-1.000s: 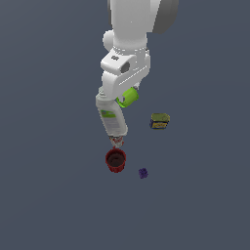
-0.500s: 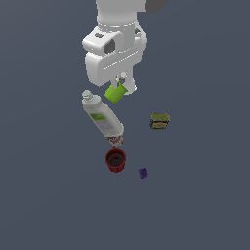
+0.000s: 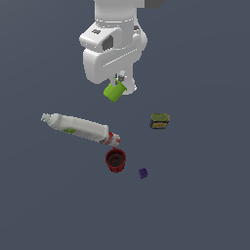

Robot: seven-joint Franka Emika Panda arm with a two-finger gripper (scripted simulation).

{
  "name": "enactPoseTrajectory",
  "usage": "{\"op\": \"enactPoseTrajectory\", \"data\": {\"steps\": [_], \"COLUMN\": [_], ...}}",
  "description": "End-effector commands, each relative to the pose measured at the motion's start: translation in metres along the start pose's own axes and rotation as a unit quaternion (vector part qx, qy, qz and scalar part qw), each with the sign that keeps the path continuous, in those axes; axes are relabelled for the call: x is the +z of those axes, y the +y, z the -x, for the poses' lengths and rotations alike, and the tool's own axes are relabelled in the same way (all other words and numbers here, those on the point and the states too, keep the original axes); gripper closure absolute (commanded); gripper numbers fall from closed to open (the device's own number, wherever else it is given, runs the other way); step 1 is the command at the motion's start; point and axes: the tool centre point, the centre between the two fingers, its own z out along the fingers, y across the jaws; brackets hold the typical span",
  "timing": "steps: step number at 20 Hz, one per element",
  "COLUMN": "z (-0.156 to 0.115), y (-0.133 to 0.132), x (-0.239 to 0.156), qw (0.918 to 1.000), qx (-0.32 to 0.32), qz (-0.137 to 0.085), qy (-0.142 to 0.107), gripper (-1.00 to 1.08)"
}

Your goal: Pick up a designated object from a clutter of objects.

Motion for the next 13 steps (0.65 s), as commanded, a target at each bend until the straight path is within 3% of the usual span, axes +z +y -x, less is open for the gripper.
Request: {"op": "enactPoseTrajectory", "data": {"steps": [1,13], "z": [-0.003,-0.016], "y": [0.001,0.007], "x": [-0.004,-0.021], "qw": [1.0000,1.0000], "qx": [0.000,0.000], "qz": [0.001,0.001], "qy": [0.000,0.000], "gripper": [1.08,1.08]}}
